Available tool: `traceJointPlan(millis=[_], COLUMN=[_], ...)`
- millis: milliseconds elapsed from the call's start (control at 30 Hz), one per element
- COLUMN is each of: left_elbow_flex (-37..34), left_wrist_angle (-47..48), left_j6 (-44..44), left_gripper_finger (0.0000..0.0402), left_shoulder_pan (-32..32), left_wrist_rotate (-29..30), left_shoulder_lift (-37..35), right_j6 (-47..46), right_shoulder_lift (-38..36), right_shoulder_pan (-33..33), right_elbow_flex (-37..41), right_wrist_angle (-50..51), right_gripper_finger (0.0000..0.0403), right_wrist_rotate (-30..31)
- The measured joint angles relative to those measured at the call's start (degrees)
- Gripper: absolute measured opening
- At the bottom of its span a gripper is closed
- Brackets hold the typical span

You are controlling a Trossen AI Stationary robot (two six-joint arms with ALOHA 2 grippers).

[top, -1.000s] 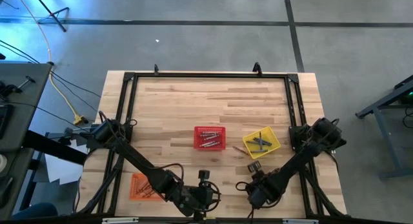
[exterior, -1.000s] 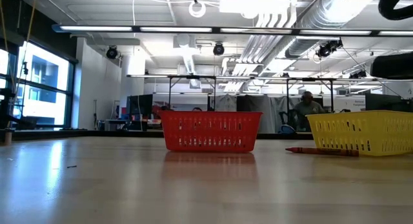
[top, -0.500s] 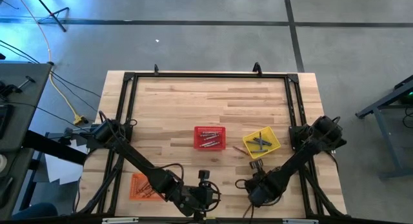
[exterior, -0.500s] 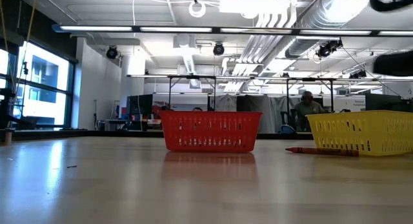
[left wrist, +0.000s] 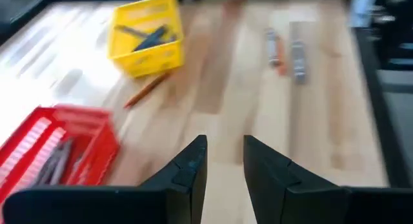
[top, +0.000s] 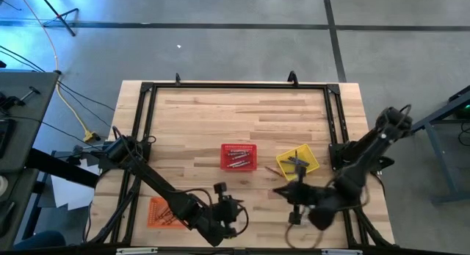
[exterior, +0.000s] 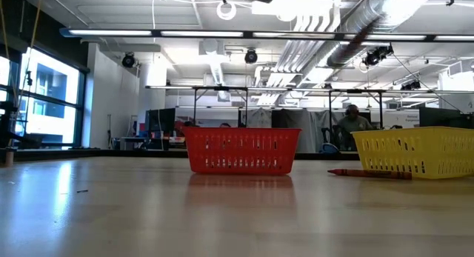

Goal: Sort crayons
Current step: Put the orange crayon into orange bin, then put the gray crayon into the red bin

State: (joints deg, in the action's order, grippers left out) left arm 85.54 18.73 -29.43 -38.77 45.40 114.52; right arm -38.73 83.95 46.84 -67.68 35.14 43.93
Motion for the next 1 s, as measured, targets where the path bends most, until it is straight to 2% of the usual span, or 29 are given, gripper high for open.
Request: traceJointPlan(millis=[133,200,267,733,833,1000], left_elbow_flex=[0.0,0.0,0.0,0.0,0.0,0.0], left_wrist_angle=[0.3,-1.2,-2.8,-4.1,-4.1,-4.1], left_j6=[-2.6,-1.0,1.8,3.6,3.6,3.6], left_gripper_finger=[0.0086,0.0086,0.0086,0.0086,0.0086,0.0086], left_shoulder_pan=[-0.5,-0.9,-1.4,-3.0,-3.0,-3.3], left_wrist_rotate=[4.7,7.1,8.7,9.4,9.0,8.9], left_shoulder_lift=[0.0,0.0,-0.1,-1.6,-1.6,-1.6], right_j6=[3.9,7.8,9.0,7.7,5.1,-8.3], right_shoulder_lift=[-2.1,-1.9,-1.3,-0.3,-0.3,1.2], right_shoulder_pan=[3.7,5.1,5.8,6.2,6.0,5.3], right_elbow_flex=[-0.1,-0.1,-0.1,0.0,0.0,0.0], right_wrist_angle=[-9.1,-10.8,-10.9,-9.9,-7.9,-2.1], right_gripper_finger=[0.0002,0.0002,0.0002,0.0000,0.0000,0.0000], right_wrist_rotate=[19.5,24.2,25.0,19.2,12.2,-2.9])
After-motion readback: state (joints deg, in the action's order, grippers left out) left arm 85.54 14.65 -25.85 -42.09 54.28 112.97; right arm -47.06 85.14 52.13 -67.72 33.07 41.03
